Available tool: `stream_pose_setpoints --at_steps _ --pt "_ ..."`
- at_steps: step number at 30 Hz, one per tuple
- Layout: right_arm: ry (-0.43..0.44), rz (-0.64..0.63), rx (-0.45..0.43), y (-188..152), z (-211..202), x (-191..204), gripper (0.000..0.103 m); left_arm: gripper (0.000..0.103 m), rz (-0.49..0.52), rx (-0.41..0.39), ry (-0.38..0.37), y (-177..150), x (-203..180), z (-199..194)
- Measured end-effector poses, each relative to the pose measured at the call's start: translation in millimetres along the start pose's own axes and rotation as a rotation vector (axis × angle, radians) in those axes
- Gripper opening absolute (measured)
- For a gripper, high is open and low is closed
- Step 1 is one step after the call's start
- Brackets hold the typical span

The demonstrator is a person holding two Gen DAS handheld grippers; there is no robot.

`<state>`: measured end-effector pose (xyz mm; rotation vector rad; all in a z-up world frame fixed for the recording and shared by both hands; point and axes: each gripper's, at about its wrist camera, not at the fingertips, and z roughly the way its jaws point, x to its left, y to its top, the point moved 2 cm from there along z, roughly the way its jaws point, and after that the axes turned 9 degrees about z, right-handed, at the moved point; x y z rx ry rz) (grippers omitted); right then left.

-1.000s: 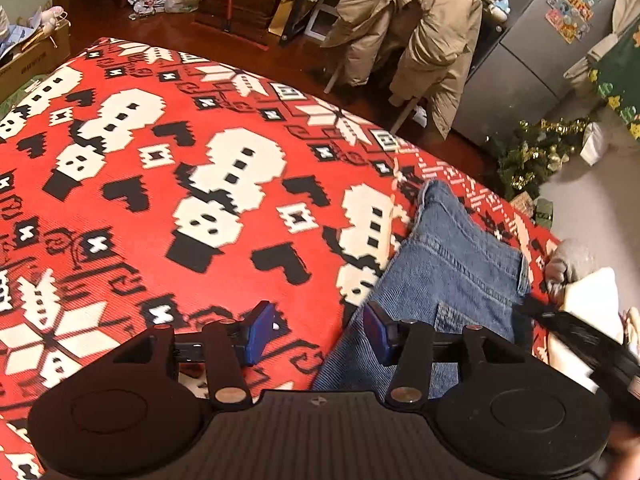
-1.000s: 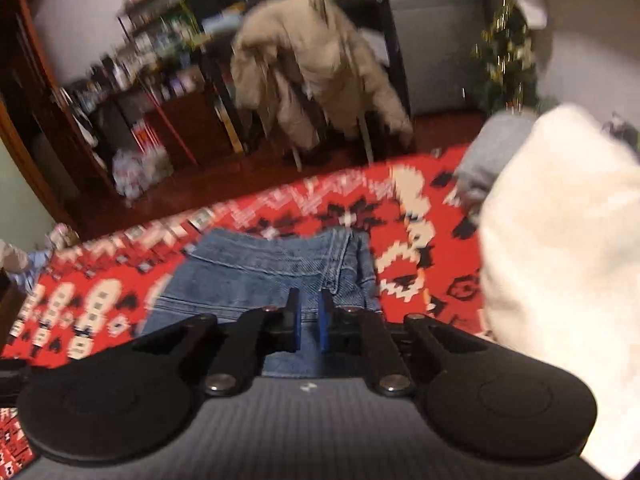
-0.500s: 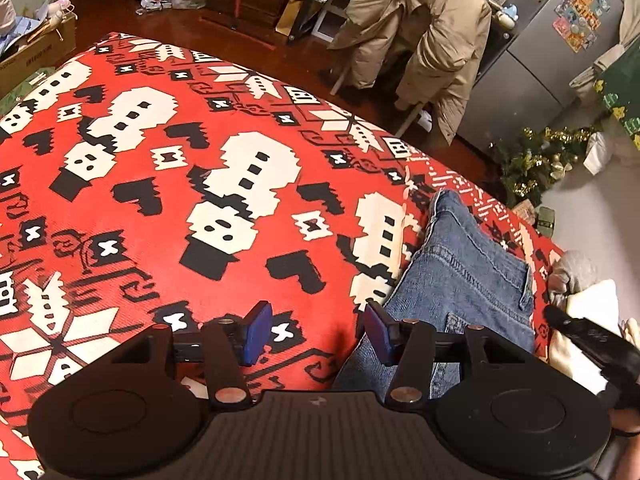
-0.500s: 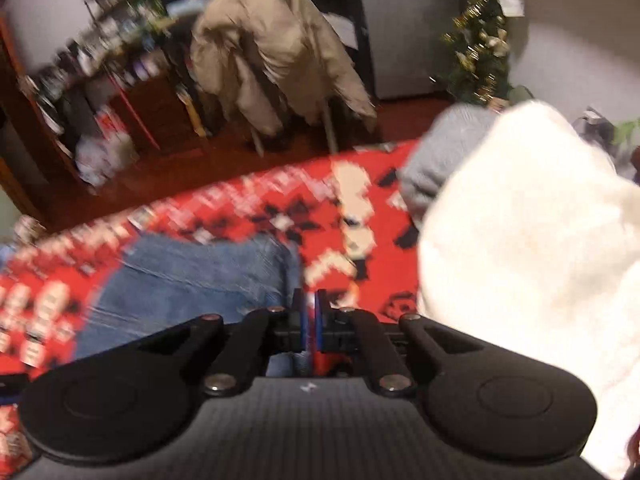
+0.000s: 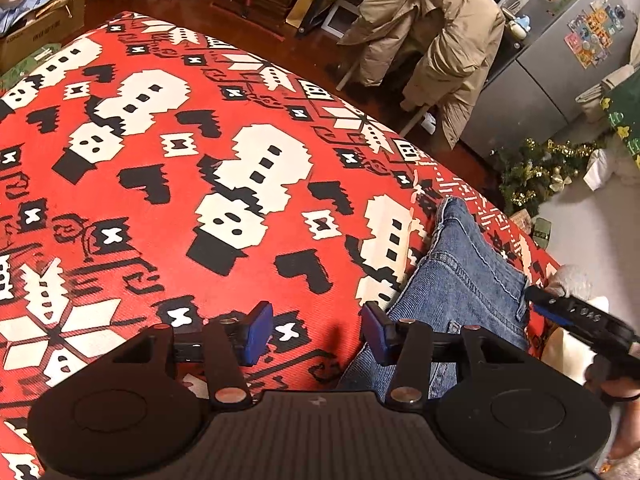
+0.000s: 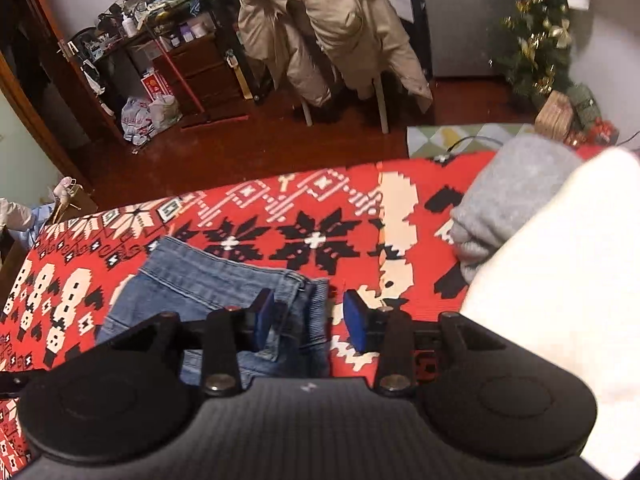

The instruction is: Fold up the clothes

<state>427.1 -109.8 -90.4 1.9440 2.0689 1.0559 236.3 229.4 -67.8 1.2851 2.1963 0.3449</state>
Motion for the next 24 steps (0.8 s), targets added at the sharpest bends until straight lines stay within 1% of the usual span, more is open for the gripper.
stream_pose_setpoints --at_steps 3,9,10,11,12,13,14,15,19,22,24 --pt "0.018 -0.009 0.007 -3.2 13.5 -6.0 0.044 0.048 -0.006 0.002 -0.002 0.5 1.3 0.8" --pt "0.07 0.041 -0.02 -3.3 28.5 -13.6 0.044 0.048 0.002 0.011 0.003 -0.7 -0.6 3.6" --pt "0.075 0.042 -0.024 -3.1 29.9 -12.9 0.04 0.048 0.004 0.011 0.005 -0.9 -0.9 3.8" --pt "0.078 0.034 -0.03 -3.5 29.8 -10.9 0.031 0.048 0.006 0.012 0.006 -1.0 -1.1 4.1" --pt "0.078 0.016 -0.037 -4.4 28.7 -7.9 0.029 0.048 0.007 0.013 0.008 -1.2 -1.3 4.3" --pt "0.078 -0.001 -0.045 -5.3 27.5 -4.8 0.022 0.048 0.008 0.013 0.01 -1.3 -1.2 5.0" --pt "0.079 -0.018 -0.052 -6.2 26.3 -1.8 0.018 0.048 0.008 0.012 0.011 -1.4 -1.2 5.6" --pt "0.079 -0.035 -0.06 -7.1 25.2 1.3 0.017 0.048 0.009 0.011 0.012 -1.5 -1.2 5.9" --pt "0.107 -0.059 -0.122 -10.0 -3.0 10.5 0.015 0.047 0.026 -0.01 -0.005 -1.7 -5.9 2.6" --pt "0.13 -0.092 -0.166 -18.3 -32.3 22.7 0.014 0.047 0.043 -0.041 -0.057 -3.7 -10.5 -8.3" --pt "0.146 -0.129 -0.191 -29.7 -55.6 34.3 0.014 0.047 0.03 -0.049 -0.1 -6.8 -10.7 -16.4"
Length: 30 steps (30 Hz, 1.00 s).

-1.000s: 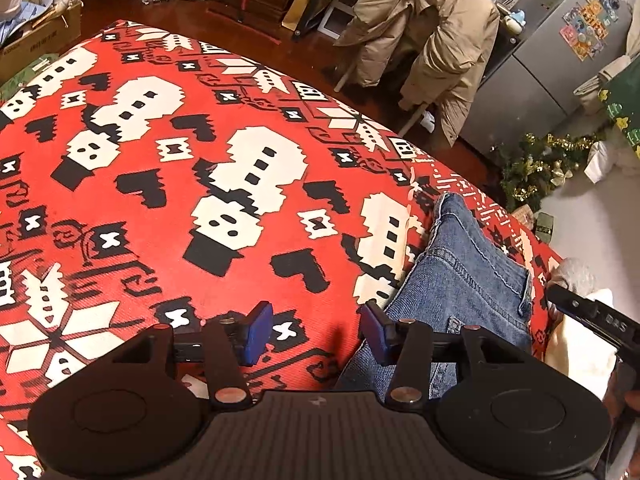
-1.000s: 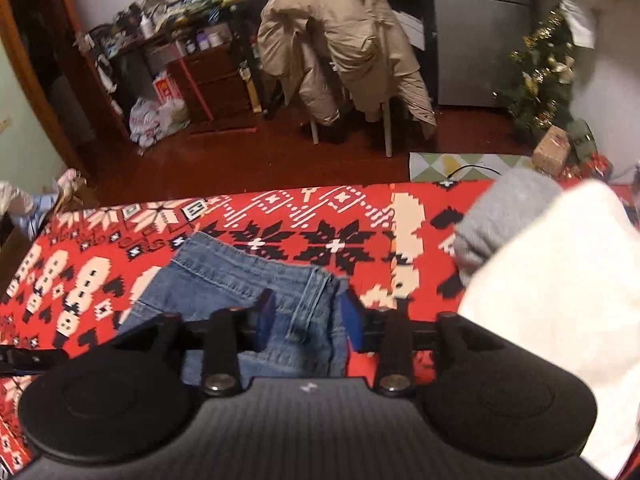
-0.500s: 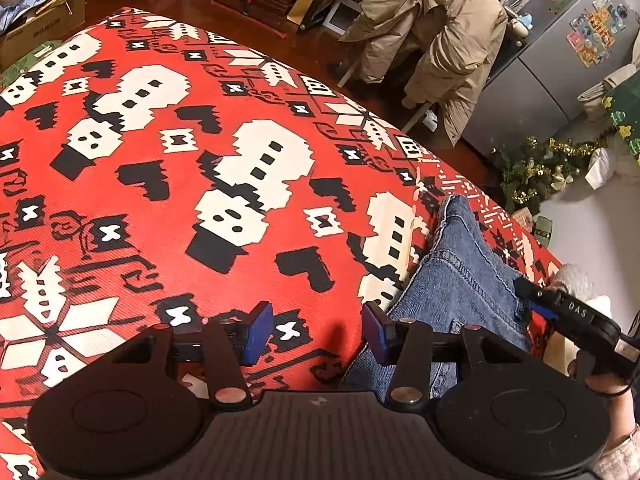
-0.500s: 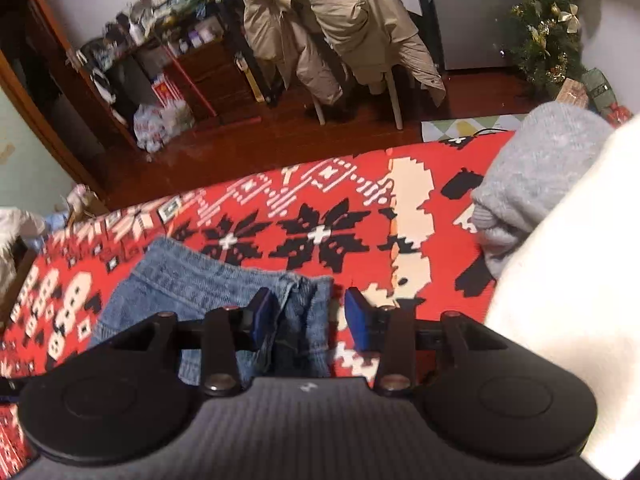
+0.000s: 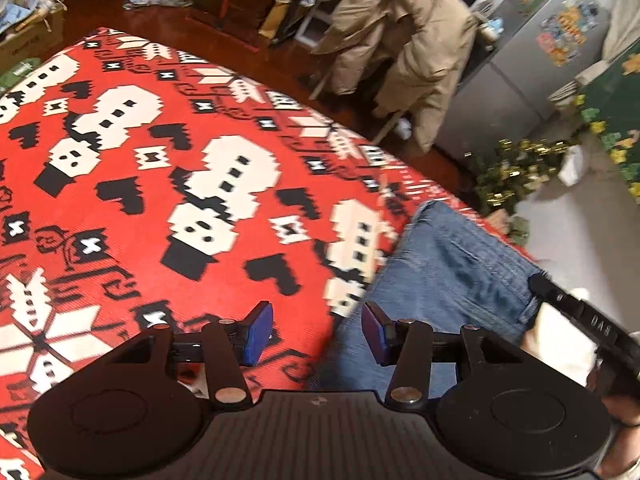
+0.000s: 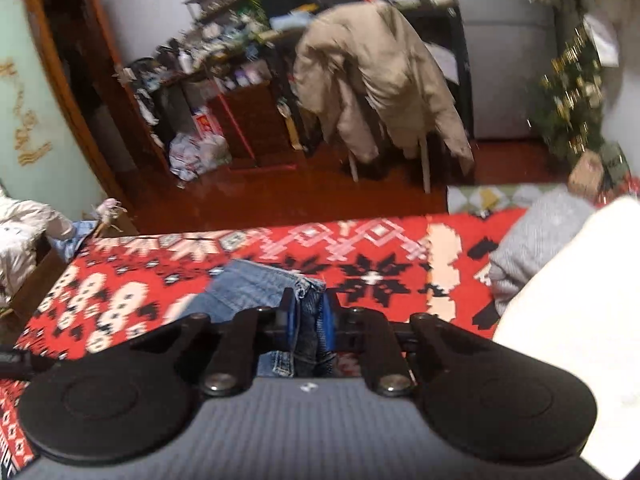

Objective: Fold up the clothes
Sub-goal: 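Release the folded shorts from the left gripper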

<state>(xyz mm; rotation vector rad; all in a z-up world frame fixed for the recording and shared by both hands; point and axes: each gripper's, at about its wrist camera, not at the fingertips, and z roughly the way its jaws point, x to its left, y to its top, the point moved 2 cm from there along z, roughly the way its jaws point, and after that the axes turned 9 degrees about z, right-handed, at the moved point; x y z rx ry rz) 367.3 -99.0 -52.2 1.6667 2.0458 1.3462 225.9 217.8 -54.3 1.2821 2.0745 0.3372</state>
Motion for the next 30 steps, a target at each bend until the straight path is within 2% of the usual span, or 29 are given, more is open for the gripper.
stream_pose_setpoints --at_steps 7,11,13,19,21,25,28,30 --pt "0.064 -0.13 -0.076 -40.0 -94.2 60.2 0.014 0.047 -0.113 -0.005 -0.073 -28.8 20.4 -44.8" --pt "0.08 -0.171 -0.084 -83.0 -150.3 80.3 0.014 0.047 -0.088 -0.012 -0.052 -45.1 25.8 -67.8" --pt "0.07 -0.179 -0.066 -110.2 -171.7 81.2 0.014 0.047 -0.082 -0.013 -0.061 -54.5 28.4 -77.3" --pt "-0.011 -0.148 0.053 -182.3 -191.3 63.0 0.017 0.053 -0.148 0.029 -0.212 -70.6 34.8 -84.8" --pt "-0.01 -0.107 0.071 -190.8 -196.2 56.1 0.018 0.054 -0.158 0.041 -0.241 -71.1 33.5 -80.9" --pt "0.05 0.005 0.025 -189.4 -222.0 50.7 0.037 0.056 -0.162 0.08 -0.26 -72.0 28.9 -65.7" --pt "0.055 0.053 -0.006 -191.8 -239.1 46.5 0.04 0.056 -0.139 0.108 -0.266 -73.3 21.2 -57.3" --pt "0.041 0.076 -0.004 -187.8 -235.1 41.8 0.04 0.056 -0.105 0.115 -0.27 -74.6 13.9 -55.5"
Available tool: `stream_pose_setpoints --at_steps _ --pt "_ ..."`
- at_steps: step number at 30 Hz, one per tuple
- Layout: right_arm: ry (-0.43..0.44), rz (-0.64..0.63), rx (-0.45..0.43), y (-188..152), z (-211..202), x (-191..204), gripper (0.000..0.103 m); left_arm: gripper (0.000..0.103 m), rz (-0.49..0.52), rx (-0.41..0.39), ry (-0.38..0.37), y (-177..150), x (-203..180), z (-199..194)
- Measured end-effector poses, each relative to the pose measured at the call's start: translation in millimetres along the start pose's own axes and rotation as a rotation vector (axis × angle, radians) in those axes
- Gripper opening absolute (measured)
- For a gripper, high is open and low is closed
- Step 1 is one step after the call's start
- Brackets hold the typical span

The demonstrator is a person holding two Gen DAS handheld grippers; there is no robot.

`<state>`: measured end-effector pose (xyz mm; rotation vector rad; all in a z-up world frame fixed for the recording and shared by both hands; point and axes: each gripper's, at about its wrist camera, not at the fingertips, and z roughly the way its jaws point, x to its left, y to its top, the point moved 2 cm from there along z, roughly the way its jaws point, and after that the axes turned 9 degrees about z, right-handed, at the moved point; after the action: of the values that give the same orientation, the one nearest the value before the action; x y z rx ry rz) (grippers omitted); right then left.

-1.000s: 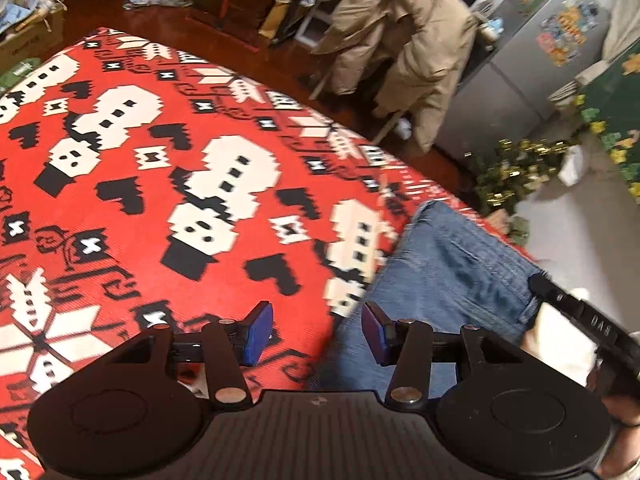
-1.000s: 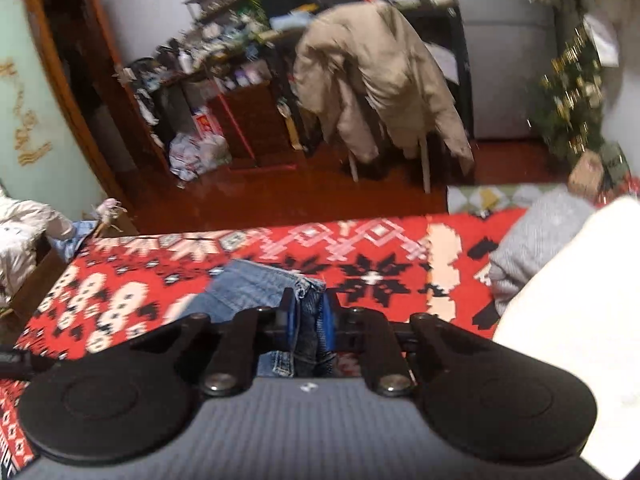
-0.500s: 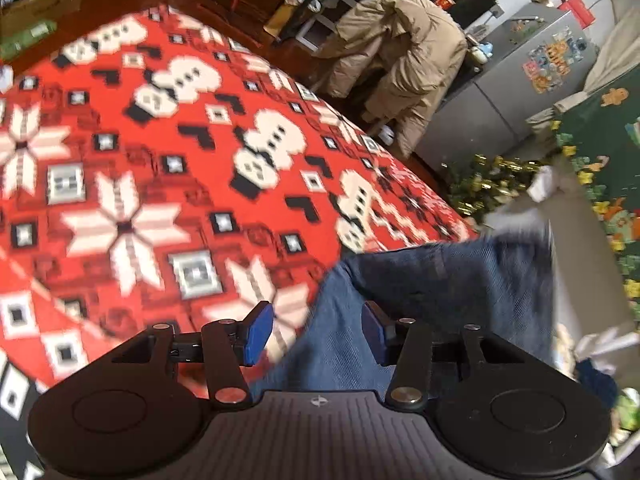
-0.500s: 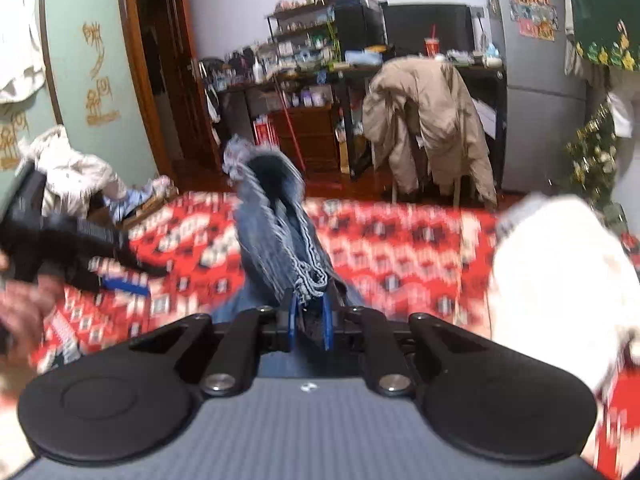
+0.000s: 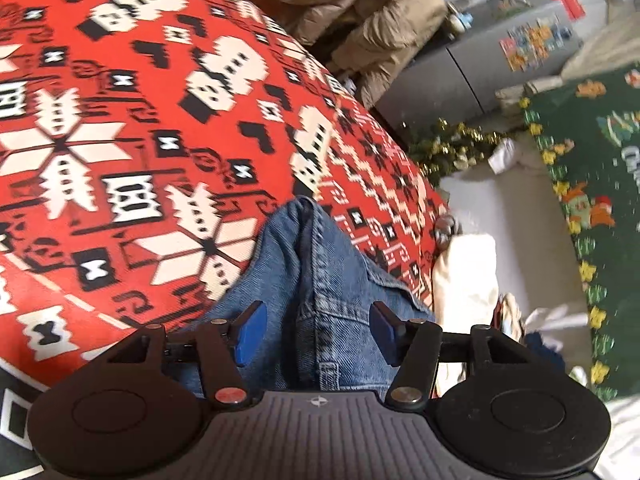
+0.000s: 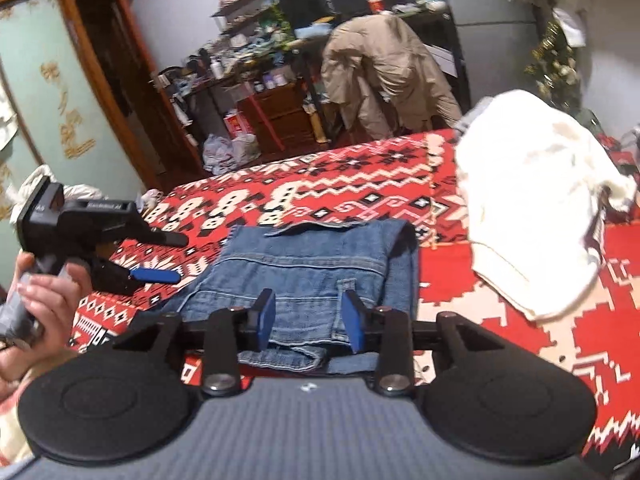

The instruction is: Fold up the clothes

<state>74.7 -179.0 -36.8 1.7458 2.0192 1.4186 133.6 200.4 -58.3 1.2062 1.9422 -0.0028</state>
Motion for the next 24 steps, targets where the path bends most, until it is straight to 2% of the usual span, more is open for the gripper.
stream_pose_setpoints --at_steps 4,9,13,20,21,22,23,24 --pt "-0.019 0.081 -0.004 11.6 17.0 -14.9 0.04 0.056 0.069 0.0 0.017 -3.0 -13.6 7.2" --pt "-0.04 0.212 -0.025 22.7 55.2 -38.5 0.04 0.056 0.101 -0.008 0.069 4.5 -18.6 29.0" --pt "-0.038 0.285 -0.045 29.6 87.9 -57.4 0.041 0.054 0.067 -0.031 0.096 12.5 -12.1 40.0" --pt "0.029 0.422 -0.079 44.4 137.9 -90.7 0.042 0.053 -0.006 -0.048 0.049 33.1 -1.2 62.6" --pt "0.043 0.437 -0.076 44.6 143.8 -94.5 0.041 0.048 -0.004 -0.048 0.052 34.9 -1.3 66.2" --pt "0.057 0.453 -0.074 44.3 149.2 -98.3 0.035 0.029 0.006 -0.054 0.065 36.2 -2.6 68.8" --pt "0.073 0.463 -0.076 44.2 153.3 -101.1 0.02 0.017 0.029 -0.07 0.079 36.8 -5.5 68.8" --pt "0.081 0.461 -0.086 44.9 155.1 -101.8 0.016 0.014 0.056 -0.09 0.088 37.1 -9.0 67.5"
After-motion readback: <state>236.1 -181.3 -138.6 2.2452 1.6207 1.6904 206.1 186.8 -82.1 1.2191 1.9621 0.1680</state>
